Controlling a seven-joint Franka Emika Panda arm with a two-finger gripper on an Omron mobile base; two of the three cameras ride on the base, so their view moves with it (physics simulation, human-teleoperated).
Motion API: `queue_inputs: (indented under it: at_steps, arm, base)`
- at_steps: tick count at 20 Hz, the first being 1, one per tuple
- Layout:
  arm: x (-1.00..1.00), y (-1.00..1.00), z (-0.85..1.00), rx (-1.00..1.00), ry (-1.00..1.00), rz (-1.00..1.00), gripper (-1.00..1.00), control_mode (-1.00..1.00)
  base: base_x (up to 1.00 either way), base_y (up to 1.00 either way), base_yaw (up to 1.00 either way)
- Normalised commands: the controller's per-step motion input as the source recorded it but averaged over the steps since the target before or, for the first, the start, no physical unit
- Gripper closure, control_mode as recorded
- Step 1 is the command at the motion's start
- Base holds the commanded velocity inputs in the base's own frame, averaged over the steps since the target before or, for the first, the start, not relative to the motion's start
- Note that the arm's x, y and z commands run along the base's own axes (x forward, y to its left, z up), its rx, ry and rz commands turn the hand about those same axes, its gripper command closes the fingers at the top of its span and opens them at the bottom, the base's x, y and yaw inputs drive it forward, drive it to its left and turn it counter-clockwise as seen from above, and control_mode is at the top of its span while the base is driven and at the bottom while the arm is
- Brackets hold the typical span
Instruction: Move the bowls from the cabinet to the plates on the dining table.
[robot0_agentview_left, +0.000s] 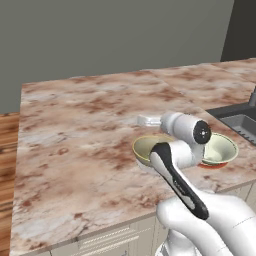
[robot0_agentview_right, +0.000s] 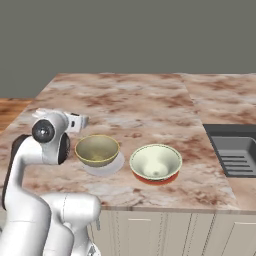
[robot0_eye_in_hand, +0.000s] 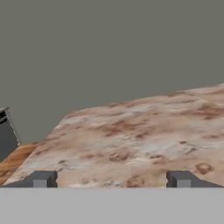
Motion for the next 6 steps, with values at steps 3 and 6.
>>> queue_inputs:
  at_steps: [3, 6]
  arm:
    - [-0.47, -0.05, 0.90, 0.01, 0.13, 0.12, -1.00, -1.00]
    - [-0.68, -0.26, 0.51, 0.00, 0.18, 0.11, -1.00, -1.00]
  base:
    - [0.00, 0.00, 0.00]
    - [0.00, 0.00, 0.00]
